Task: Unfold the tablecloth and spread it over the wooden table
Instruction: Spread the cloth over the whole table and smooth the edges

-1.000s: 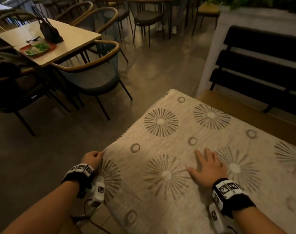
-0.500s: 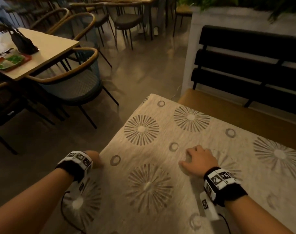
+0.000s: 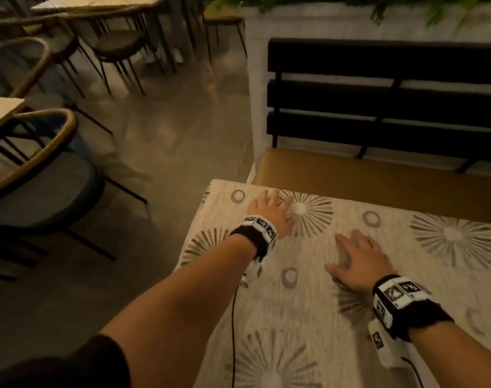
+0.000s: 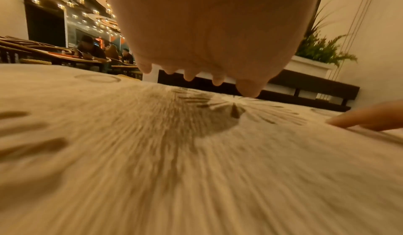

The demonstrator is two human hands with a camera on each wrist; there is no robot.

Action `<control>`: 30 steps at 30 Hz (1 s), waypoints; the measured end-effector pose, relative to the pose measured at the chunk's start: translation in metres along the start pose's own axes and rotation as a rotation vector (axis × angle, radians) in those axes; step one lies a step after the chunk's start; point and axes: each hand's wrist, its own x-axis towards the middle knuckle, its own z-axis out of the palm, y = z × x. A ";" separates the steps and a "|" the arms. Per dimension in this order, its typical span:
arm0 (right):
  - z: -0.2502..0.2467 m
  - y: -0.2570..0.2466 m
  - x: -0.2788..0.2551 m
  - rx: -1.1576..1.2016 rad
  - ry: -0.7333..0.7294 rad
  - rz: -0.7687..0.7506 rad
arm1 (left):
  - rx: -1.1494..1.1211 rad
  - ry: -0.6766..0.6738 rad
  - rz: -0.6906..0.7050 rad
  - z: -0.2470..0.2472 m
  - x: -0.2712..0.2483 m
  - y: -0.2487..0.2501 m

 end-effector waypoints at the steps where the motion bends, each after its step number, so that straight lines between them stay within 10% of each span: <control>1: -0.001 -0.001 0.002 0.008 -0.016 0.004 | 0.012 -0.030 0.006 -0.002 0.009 -0.001; 7: -0.008 -0.010 0.001 0.016 -0.026 0.047 | 0.014 -0.087 0.038 -0.011 0.041 -0.032; 16: 0.006 -0.009 0.003 0.017 0.005 0.077 | -0.020 -0.144 -0.421 -0.031 0.065 -0.204; 21: -0.003 -0.015 0.001 0.025 -0.037 0.072 | -0.066 0.041 -0.078 -0.033 0.054 -0.138; 27: -0.012 -0.010 0.001 0.080 -0.147 -0.017 | 0.251 0.073 -0.189 -0.041 0.065 -0.113; 30: -0.014 0.005 -0.003 0.135 -0.170 -0.078 | 0.209 0.025 0.023 -0.034 0.068 -0.050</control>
